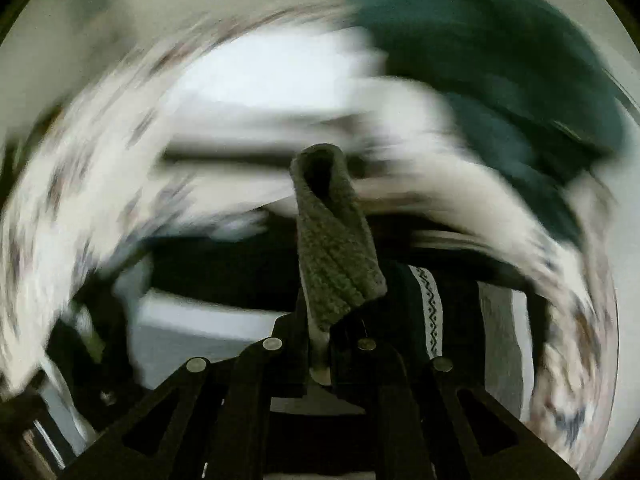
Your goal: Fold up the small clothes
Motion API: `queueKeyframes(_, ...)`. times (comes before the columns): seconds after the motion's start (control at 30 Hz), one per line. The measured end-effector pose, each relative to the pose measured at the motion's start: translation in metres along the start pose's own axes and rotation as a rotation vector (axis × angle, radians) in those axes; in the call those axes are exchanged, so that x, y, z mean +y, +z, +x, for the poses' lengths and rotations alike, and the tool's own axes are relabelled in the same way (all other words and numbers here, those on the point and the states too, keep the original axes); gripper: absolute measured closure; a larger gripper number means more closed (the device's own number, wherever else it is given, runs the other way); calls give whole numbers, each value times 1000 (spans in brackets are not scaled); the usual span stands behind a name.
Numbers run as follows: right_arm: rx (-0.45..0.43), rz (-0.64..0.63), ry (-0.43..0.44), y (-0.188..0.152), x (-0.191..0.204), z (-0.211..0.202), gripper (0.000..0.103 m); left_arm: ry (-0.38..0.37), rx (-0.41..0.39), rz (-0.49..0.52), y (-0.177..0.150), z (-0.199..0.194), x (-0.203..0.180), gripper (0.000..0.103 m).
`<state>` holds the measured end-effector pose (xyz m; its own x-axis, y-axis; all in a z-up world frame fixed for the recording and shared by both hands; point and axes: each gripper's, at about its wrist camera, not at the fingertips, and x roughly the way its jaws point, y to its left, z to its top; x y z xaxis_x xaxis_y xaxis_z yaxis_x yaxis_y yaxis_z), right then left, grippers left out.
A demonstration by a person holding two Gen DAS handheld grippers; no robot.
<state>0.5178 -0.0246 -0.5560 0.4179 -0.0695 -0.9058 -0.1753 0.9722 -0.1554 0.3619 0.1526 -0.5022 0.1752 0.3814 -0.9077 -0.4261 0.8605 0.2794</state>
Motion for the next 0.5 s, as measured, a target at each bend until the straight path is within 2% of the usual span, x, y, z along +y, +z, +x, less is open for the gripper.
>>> queueKeyframes(0.07,29,-151,-45,-4,69,30,96,4,28,-18,-4,15,14,0)
queueKeyframes(0.17,31,-252,-91,-15,126,46,96,2,63,-46,-12,35,35,0)
queueKeyframes(0.27,101,-259,-105,-27,139,58,94,-15,95,-76,-16,46,51,0)
queueKeyframes(0.33,181,-220,-52,-25,130,64,91,-34,112,-104,-19,46,62,0)
queueKeyframes(0.37,207,-166,19,-26,119,61,88,-53,122,-131,-23,45,73,0)
queueKeyframes(0.4,219,-111,90,-28,106,56,72,-68,130,-153,-27,43,80,0)
queueKeyframes(0.43,232,-43,156,-32,92,50,44,-85,147,-186,-33,42,92,0)
queueKeyframes(0.47,239,39,227,-40,76,42,34,-98,161,-208,-39,41,100,0)
queueKeyframes(0.5,239,97,287,-48,63,35,31,-120,184,-240,-49,40,113,0)
